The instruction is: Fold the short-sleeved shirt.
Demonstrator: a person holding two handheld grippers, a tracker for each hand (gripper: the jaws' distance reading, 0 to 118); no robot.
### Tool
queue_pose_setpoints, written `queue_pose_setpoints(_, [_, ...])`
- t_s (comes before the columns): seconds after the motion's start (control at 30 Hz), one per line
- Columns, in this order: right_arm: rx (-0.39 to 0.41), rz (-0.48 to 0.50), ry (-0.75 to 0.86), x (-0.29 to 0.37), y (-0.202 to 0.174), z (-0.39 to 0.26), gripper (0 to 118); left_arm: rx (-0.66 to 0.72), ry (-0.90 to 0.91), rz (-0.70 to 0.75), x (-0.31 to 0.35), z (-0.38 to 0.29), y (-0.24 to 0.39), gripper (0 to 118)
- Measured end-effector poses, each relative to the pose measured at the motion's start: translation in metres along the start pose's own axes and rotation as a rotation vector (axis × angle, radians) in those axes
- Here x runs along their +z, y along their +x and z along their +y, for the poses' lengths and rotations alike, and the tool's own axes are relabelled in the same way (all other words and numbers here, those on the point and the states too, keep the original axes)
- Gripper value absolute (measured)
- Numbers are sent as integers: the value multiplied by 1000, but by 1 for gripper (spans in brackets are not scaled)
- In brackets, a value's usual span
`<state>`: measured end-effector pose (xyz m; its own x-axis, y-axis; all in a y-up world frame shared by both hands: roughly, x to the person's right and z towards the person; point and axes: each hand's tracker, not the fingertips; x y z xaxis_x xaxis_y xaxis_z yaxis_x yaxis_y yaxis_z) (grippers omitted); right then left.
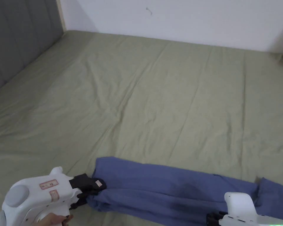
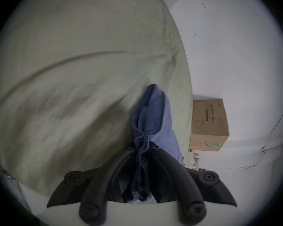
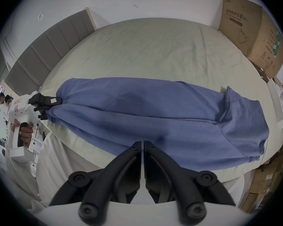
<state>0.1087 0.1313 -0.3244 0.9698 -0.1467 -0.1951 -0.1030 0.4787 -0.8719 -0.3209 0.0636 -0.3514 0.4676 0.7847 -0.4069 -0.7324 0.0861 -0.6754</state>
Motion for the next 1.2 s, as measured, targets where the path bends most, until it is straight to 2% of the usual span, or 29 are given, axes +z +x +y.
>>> queue_pose_setpoints(0.17, [-106,28,34,13,26,-4,3,-299,40,4,15,-17,91,12])
queue_pose_setpoints(0.33, [-190,3,67,27,61,-17,3,-621,5,-15,-2,-74,194,12])
queue_pose_setpoints(0.47, [-284,-19,66,35,95,-34,3,-727,-180,-115,-53,-128,228,12])
queue_pose_setpoints(0.6, [-373,-45,71,43,129,-56,3,-769,-306,-47,-119,-173,233,15])
queue_pose_setpoints(0.63, [-392,-59,68,44,137,-62,3,-772,-313,-34,-134,-182,234,25])
queue_pose_setpoints(0.7, [-435,-74,53,44,149,-71,3,-808,-353,-5,-158,-193,233,81])
queue_pose_setpoints(0.73, [-453,-73,48,46,154,-75,3,-783,-386,11,-166,-197,232,100])
queue_pose_setpoints(0.77, [-459,-71,51,47,157,-78,3,-761,-416,5,-170,-199,231,107])
queue_pose_setpoints(0.9, [-467,-83,62,55,163,-84,3,-695,-424,-59,-149,-188,231,105])
queue_pose_setpoints(1.07, [-454,-84,84,55,158,-80,3,-610,-234,-39,-115,-148,224,102])
queue_pose_setpoints(1.1, [-453,-81,95,54,156,-79,3,-578,-211,-36,-111,-141,220,93])
queue_pose_setpoints(1.13, [-448,-77,100,54,153,-78,3,-550,-197,-22,-110,-136,216,73])
queue_pose_setpoints(1.17, [-439,-75,102,53,149,-76,3,-538,-194,8,-112,-135,211,30])
queue_pose_setpoints(1.2, [-426,-75,103,52,145,-75,3,-546,-209,55,-117,-138,206,5])
